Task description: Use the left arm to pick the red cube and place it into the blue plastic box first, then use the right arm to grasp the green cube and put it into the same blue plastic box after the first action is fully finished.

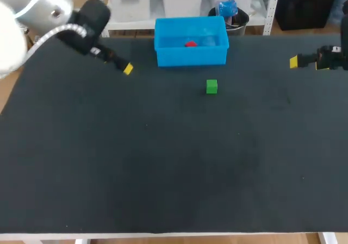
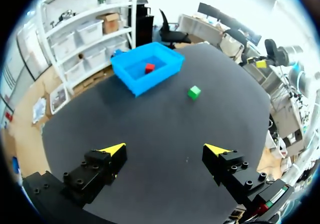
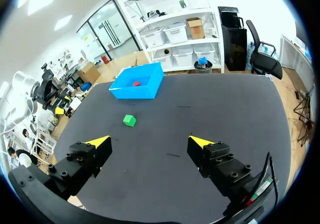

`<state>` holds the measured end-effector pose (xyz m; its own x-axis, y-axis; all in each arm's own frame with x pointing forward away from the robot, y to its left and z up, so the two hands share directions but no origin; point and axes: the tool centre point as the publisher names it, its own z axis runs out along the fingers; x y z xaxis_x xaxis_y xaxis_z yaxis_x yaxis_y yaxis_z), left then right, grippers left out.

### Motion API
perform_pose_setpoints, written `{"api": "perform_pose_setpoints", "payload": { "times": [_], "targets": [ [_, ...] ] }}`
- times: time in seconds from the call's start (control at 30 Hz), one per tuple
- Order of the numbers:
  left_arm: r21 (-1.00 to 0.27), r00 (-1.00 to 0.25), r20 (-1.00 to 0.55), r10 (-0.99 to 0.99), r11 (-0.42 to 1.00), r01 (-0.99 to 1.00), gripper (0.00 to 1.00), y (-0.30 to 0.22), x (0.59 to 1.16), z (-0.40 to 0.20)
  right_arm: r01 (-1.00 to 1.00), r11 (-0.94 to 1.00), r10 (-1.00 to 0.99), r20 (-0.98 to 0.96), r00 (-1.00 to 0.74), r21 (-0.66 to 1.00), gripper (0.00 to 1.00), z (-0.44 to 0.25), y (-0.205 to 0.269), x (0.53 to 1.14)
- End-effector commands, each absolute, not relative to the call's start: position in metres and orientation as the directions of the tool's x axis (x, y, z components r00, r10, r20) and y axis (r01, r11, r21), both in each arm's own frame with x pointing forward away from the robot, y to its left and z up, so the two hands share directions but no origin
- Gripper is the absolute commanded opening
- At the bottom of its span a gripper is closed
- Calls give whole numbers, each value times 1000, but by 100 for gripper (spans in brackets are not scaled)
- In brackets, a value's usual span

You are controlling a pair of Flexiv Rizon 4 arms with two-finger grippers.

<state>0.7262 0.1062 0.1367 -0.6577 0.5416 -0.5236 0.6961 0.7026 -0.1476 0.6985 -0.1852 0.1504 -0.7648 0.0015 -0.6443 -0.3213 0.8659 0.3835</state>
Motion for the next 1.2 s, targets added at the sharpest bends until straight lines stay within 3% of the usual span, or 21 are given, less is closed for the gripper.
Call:
{"api": "perform_pose_setpoints", "payload": {
  "times": [0.03,0.9,1.2],
  "targets": [
    [-159,-502,-798,333,687,709,100,130,705,127,-321,866,1,-644,-765,383,100,150,-185,699],
    [-165,-496,-764,413,619,768,100,130,697,136,-312,875,-4,-640,-769,369,100,152,-184,703],
    [-165,-496,-764,413,619,768,100,130,697,136,-304,934,-170,-516,-840,188,100,146,-103,734]
  ]
}}
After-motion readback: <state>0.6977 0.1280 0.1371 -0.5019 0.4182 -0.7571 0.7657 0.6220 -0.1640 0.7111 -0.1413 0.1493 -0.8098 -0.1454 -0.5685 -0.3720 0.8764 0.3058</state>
